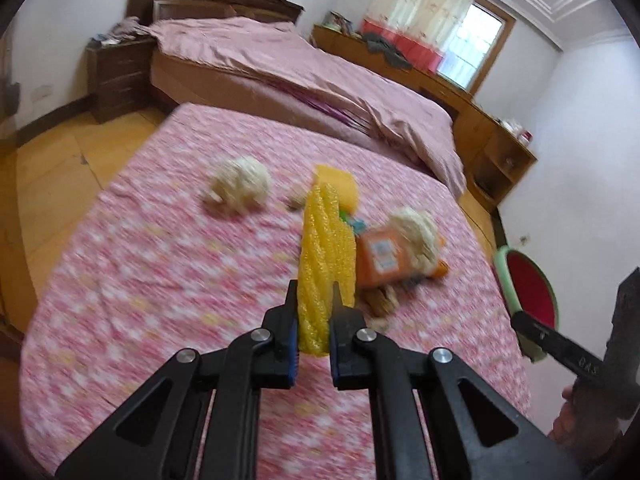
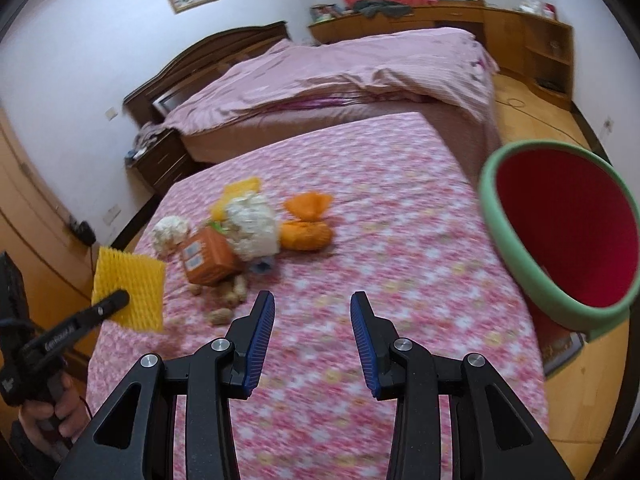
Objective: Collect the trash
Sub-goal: 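Grasp the yellow foam net with the left tool while the right tool grasps the orange box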
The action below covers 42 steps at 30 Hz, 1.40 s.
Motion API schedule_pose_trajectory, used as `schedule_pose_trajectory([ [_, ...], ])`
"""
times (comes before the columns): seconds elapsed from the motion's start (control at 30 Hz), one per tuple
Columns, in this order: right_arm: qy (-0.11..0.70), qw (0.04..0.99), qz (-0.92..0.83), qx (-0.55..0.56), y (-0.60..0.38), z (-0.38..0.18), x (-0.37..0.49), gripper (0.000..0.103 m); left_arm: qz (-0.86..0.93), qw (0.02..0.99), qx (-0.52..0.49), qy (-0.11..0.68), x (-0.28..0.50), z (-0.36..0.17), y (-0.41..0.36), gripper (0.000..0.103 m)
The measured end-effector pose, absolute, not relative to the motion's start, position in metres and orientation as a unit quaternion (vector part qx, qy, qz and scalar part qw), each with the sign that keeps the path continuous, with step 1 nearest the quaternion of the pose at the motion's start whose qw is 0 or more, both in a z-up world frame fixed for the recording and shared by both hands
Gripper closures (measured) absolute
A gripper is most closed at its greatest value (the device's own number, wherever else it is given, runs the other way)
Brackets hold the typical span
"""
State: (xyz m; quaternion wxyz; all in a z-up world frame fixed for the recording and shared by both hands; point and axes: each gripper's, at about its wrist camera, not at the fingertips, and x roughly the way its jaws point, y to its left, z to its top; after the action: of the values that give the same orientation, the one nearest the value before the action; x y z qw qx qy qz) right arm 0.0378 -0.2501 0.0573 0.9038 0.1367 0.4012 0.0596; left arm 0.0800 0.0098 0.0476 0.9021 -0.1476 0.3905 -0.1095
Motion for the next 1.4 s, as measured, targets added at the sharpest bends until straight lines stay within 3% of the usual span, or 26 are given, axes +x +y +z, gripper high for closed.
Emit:
schedule_pose_trajectory([
  [0.23,0.418,0.896,0.098,0.115,-0.205,0.053,0.064,0.062,-0.071,0.909,-0.173,0.373,0.088,0.042,0.044,0.093],
  [0.33,0.428,0.891,0.103,0.11,-0.19,0.049,0.076,0.053,-0.061,0.903,-0.185,0.382,0.092,0.03,0.053,0.093],
  [0.73,0.442,0.887,0.115,0.076,-0.142,0.035,0.121,0.042,-0.041,0.903,-0.191,0.382,0.091,0.003,0.073,0.093],
  [1.23,0.45,0.883,0.116,0.061,-0.127,0.016,0.136,0.042,-0.037,0.891,-0.213,0.4,0.095,-0.019,0.087,0.093],
  [1.3,0.447,0.885,0.117,0.063,-0.127,0.016,0.135,0.05,-0.038,0.891,-0.215,0.399,0.094,-0.019,0.087,0.093],
  [1.4,0.445,0.885,0.12,0.063,-0.128,0.015,0.131,0.051,-0.039,0.892,-0.215,0.396,0.091,-0.017,0.086,0.093],
])
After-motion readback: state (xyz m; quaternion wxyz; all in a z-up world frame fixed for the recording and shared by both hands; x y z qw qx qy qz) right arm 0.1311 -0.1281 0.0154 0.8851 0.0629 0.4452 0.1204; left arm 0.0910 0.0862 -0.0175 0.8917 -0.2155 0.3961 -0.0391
